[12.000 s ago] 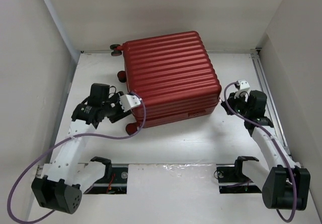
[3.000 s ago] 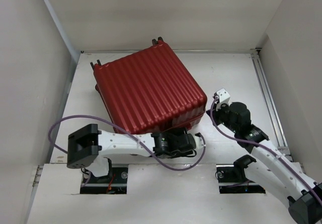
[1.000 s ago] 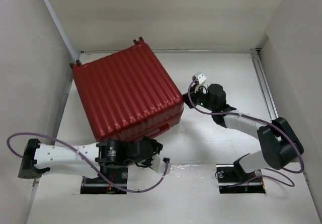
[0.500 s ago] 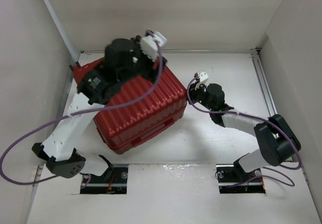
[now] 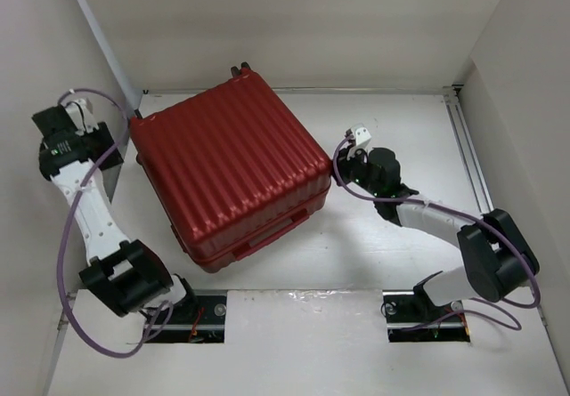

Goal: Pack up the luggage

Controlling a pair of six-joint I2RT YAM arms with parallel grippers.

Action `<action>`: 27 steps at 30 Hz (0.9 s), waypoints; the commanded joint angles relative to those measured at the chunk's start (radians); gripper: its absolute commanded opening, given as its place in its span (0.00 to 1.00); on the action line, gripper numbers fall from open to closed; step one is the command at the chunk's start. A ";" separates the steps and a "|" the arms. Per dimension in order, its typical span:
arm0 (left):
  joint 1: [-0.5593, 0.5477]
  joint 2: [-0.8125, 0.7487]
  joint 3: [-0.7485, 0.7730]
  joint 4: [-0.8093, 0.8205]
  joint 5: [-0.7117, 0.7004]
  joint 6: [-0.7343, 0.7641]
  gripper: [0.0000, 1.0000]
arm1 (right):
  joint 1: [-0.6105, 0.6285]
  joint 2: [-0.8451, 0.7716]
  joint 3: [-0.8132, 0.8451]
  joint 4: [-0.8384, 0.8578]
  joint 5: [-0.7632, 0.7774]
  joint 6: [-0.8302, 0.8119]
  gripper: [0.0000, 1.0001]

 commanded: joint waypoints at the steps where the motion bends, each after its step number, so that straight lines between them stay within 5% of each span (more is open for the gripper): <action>1: -0.028 -0.171 -0.174 0.089 -0.046 0.024 0.37 | -0.025 -0.067 0.001 0.053 0.100 -0.042 0.00; 5: -0.040 -0.118 -0.391 0.214 -0.092 0.049 0.29 | -0.034 -0.067 0.010 0.053 0.081 -0.062 0.00; 10: -0.203 0.115 -0.370 0.288 -0.142 0.040 0.29 | -0.034 -0.067 0.010 0.093 0.019 -0.095 0.00; 17: -0.565 0.452 -0.056 0.222 -0.169 0.176 0.29 | -0.022 -0.145 -0.119 0.215 -0.107 -0.106 0.00; 22: -0.792 0.723 0.358 0.046 -0.141 0.271 0.30 | 0.018 -0.239 -0.196 0.196 -0.172 -0.115 0.00; 27: -0.835 0.878 0.656 -0.086 -0.178 0.203 0.29 | 0.027 -0.421 -0.258 0.020 -0.153 -0.091 0.00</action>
